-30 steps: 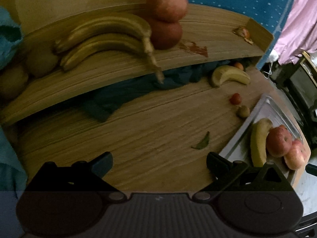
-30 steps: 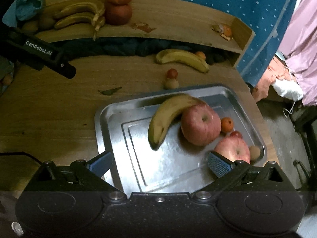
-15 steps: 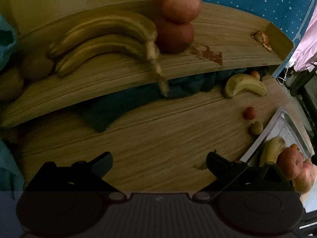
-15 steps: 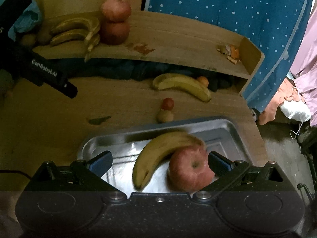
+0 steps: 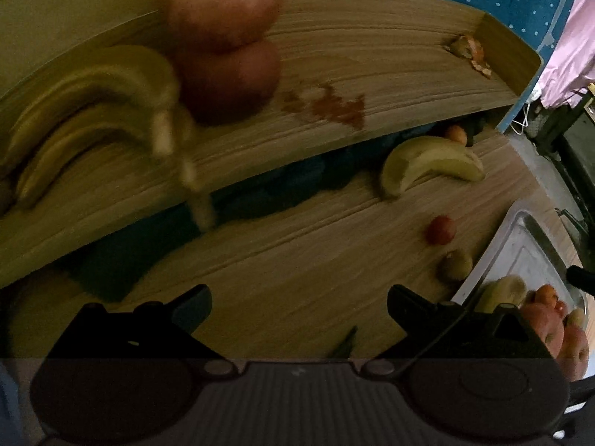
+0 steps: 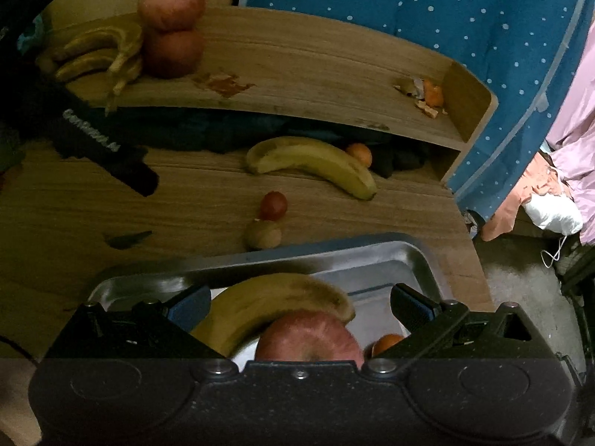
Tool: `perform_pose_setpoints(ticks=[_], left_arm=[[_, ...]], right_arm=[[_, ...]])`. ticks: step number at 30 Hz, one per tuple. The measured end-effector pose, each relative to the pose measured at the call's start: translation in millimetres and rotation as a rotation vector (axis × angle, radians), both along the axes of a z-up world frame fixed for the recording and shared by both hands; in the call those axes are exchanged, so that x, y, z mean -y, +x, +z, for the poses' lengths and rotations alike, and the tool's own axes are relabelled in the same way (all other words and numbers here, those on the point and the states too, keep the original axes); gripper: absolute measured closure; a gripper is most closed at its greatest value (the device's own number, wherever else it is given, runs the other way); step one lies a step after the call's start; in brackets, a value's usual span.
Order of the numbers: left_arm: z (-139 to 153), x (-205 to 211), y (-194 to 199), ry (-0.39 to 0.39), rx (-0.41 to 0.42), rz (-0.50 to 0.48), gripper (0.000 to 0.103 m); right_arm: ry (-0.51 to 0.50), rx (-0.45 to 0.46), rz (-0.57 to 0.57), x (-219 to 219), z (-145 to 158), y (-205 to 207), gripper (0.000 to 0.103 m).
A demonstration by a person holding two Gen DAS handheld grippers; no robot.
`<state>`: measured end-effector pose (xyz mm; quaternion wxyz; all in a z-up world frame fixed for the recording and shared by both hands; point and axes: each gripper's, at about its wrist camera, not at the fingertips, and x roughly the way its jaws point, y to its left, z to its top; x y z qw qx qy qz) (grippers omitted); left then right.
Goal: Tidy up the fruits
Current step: 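Lift both tools from the tray back toward the remaining banana, then grasp the red tomato with the left tool while the right tool grasps the kiwi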
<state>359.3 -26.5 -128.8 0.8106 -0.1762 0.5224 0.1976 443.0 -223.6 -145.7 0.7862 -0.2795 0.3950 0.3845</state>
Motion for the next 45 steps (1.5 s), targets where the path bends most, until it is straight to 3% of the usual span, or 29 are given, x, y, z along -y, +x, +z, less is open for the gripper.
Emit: perform_pose_setpoints(ticks=[16, 25, 32, 41, 45], left_arm=[[-7.3, 12.3, 67.8, -0.022, 0.019, -0.096, 0.0], [-17.0, 18.8, 81.4, -0.107, 0.012, -0.178, 0.001], [-21.5, 26.0, 89.8, -0.136, 0.016, -0.217, 0.002], [-27.0, 25.6, 97.0, -0.179, 0.025, -0.217, 0.03], [-28.2, 27.0, 97.1, -0.2, 0.025, -0.228, 0.047]], right_arm=[[0.022, -0.064, 0.046, -28.1, -19.8, 30.9, 0.001], [0.015, -0.09, 0.118, -44.7, -29.9, 32.8, 0.001], [0.018, -0.117, 0.139, -51.8, -36.0, 36.9, 0.015], [0.016, -0.123, 0.134, -56.3, -35.6, 39.3, 0.038], [-0.004, -0.125, 0.137, -60.7, -36.0, 37.3, 0.051]])
